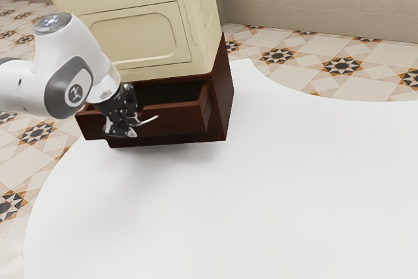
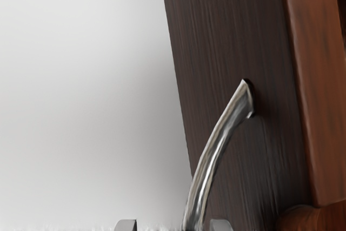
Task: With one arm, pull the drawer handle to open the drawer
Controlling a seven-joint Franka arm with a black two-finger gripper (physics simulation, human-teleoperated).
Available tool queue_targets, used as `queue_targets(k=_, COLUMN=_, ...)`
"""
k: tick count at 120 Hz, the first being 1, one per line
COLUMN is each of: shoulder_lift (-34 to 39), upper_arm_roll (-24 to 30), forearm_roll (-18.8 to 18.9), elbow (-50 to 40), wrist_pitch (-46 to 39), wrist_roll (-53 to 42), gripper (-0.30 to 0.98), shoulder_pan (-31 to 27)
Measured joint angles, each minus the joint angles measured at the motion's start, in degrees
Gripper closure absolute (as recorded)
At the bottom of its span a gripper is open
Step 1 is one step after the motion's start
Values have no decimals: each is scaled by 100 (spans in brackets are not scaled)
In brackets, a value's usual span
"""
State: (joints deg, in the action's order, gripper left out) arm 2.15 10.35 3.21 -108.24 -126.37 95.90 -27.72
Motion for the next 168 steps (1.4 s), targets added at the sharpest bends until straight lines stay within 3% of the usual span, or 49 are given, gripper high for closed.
queue_targets(k=168, shoulder_lift=1408, upper_arm_roll=2, forearm_roll=-223, elbow=-1531, wrist_pitch=-396, wrist_roll=-53, gripper=59, shoulder_pan=222)
